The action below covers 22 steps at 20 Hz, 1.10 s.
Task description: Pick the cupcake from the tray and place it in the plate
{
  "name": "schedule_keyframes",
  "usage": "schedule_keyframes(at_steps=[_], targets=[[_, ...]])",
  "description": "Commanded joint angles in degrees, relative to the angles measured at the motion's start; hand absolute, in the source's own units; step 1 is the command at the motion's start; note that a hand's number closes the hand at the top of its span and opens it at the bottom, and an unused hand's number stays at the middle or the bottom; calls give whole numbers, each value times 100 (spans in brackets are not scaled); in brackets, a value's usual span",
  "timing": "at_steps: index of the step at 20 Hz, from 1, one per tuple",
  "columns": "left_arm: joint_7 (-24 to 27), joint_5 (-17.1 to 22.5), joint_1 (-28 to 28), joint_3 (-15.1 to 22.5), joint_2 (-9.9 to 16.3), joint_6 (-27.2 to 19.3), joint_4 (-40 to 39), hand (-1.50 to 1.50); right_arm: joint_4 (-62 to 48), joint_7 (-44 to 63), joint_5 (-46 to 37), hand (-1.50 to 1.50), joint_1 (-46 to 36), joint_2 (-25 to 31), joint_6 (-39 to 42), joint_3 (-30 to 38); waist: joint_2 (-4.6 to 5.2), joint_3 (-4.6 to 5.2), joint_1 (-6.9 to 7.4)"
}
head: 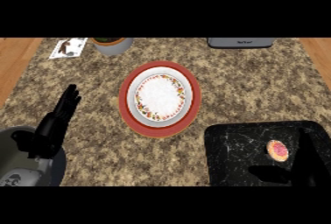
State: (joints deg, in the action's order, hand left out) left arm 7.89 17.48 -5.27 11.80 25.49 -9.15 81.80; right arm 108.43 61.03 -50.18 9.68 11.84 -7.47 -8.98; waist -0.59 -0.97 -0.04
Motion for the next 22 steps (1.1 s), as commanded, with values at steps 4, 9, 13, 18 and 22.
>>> schedule_keyframes(at_steps=[4,9,13,18,22], targets=[[539,-254,89,-110,-219,158,-930,0,-720,29,132,-150,-361,-101,166,287,81,102,-12],[47,-121,237,-229,-38,261,-337,0,-773,216,-144,-150,-276,-198,292,342,59,99,7],[-95,-314,124,-189,-239,42,-338,0,-1045,-240,-3,-150,-56,-146,165,569,58,97,-19],[-45,-297,28,-413,-193,321,-510,0,-1681,-775,318,150,-704,-150,383,583,65,97,5],[-220,-431,89,-443,-314,211,-341,0,-1521,-936,233,150,-560,-232,237,524,57,98,-6]])
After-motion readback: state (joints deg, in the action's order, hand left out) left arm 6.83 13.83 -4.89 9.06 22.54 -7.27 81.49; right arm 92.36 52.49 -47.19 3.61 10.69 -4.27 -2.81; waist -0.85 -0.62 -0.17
